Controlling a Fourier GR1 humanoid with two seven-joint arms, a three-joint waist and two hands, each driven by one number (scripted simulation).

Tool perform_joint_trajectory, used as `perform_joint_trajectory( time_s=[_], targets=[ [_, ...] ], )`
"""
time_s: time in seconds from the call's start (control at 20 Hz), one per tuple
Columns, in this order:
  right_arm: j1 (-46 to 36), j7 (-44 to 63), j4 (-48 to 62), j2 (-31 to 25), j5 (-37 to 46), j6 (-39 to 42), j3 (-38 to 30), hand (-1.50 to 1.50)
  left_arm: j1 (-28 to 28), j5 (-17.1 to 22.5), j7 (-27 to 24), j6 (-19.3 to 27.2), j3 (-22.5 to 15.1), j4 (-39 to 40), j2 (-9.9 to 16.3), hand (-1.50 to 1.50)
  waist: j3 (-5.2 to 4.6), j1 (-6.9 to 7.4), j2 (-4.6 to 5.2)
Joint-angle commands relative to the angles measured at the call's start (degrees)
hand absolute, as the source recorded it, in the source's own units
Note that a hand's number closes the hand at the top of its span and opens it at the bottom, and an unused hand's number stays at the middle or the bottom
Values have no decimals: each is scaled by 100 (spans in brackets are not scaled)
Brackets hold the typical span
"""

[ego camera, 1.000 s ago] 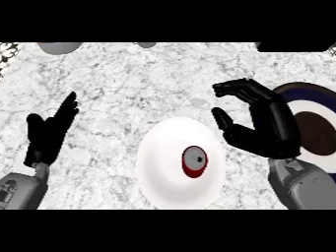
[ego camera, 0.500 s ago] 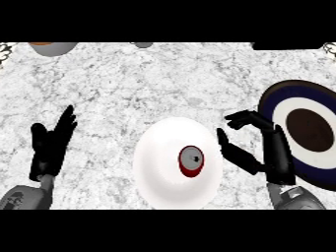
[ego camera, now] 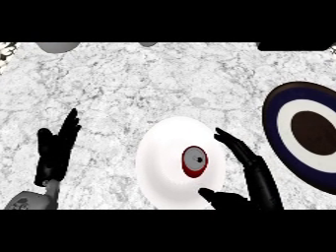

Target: Pick the can from the plate and place it in the plate

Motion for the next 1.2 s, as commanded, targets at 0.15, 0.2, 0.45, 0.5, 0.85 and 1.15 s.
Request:
perform_joint_trajectory(
  time_s=[0.15,0.2,0.45,0.5,0.85,1.15],
  targets=[
    [-714,2651,-734,-669,1622,990,317,-150,148,-64,100,-22,-31,-236,35,0,-15,45,-21],
    [-647,2895,-981,-813,1680,1279,400,-150,71,-241,153,195,-139,-255,-95,0,-11,-1,-22],
    [-1565,4249,-1031,-578,1255,2952,552,-150,-140,-219,295,88,-68,-183,-77,0,-8,97,21],
    [-1848,4545,-1009,-445,994,3240,347,-150,-157,-106,164,-96,-3,-18,-93,0,-8,91,33],
    [-1923,5290,-691,246,839,4073,473,-150,236,-79,68,-332,302,-305,92,0,7,66,21],
    [-1433,4663,-340,403,1256,4297,170,-150,369,-609,163,-55,35,-434,-506,0,10,39,22]
  ],
)
